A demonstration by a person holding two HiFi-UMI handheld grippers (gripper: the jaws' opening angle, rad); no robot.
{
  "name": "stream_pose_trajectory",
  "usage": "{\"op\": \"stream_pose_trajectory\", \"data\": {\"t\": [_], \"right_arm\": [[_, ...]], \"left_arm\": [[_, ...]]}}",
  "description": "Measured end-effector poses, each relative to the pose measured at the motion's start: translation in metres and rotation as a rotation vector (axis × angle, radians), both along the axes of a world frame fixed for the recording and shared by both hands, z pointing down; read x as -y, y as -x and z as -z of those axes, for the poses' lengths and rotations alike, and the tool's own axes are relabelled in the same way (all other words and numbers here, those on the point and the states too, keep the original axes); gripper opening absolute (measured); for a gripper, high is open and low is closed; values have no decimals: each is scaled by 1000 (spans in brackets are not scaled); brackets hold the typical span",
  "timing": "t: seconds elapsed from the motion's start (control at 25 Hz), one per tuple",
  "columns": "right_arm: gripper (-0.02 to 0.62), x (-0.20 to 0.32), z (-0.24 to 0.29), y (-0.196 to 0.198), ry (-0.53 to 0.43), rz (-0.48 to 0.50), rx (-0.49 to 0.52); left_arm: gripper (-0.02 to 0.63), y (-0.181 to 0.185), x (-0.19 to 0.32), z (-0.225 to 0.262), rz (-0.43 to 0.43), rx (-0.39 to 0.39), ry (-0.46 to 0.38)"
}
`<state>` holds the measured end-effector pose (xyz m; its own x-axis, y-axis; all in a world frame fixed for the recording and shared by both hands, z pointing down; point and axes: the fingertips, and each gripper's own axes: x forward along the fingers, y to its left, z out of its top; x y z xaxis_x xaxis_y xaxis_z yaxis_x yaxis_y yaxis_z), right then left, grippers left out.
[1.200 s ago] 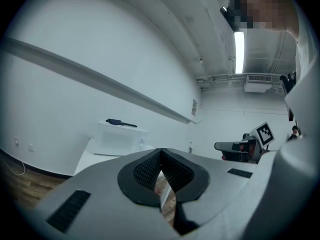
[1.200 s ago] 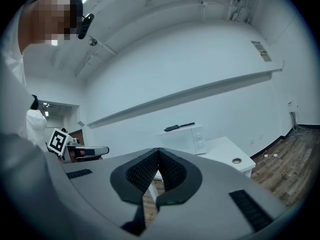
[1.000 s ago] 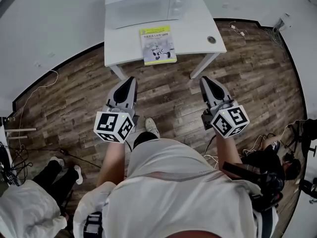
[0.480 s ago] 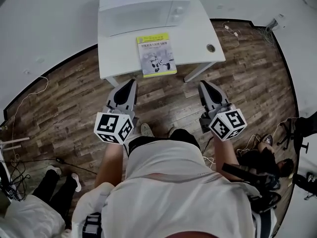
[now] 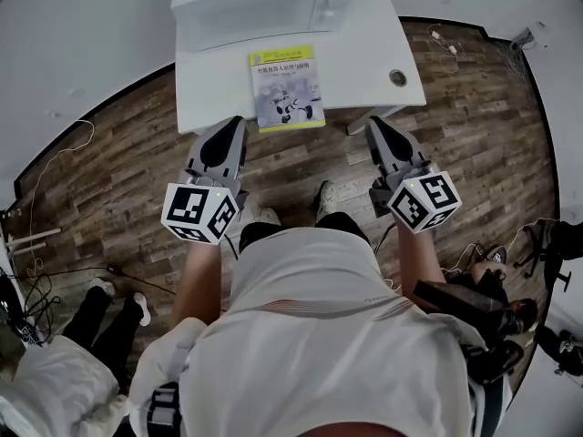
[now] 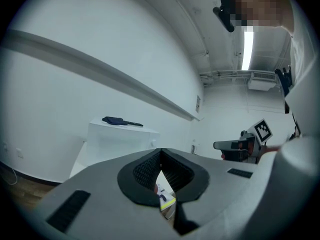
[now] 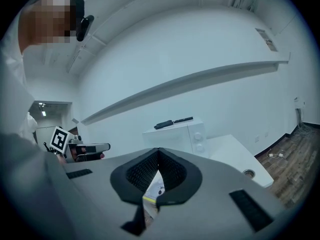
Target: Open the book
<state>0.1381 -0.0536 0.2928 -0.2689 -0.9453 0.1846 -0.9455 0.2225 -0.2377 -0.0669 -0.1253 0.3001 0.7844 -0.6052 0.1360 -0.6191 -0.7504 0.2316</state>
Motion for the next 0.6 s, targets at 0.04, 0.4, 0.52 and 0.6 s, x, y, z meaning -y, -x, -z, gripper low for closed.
{"op": "stream_pose_trajectory", "data": {"t": [0.04, 0.4, 0.52, 0.6], "right_arm": [[-5, 6, 0, -10, -4, 8, 6], [-5, 43, -15, -108, 3, 76, 53], [-5, 52, -31, -136, 30, 98, 71], [-5, 59, -42, -152, 46, 106, 73]], "left_arm": [[11, -7, 3, 0, 11, 8, 1], [11, -91, 20, -25, 99, 140, 26], [11, -112, 19, -39, 116, 199, 34], [12, -125, 23, -51, 121, 240, 34]]}}
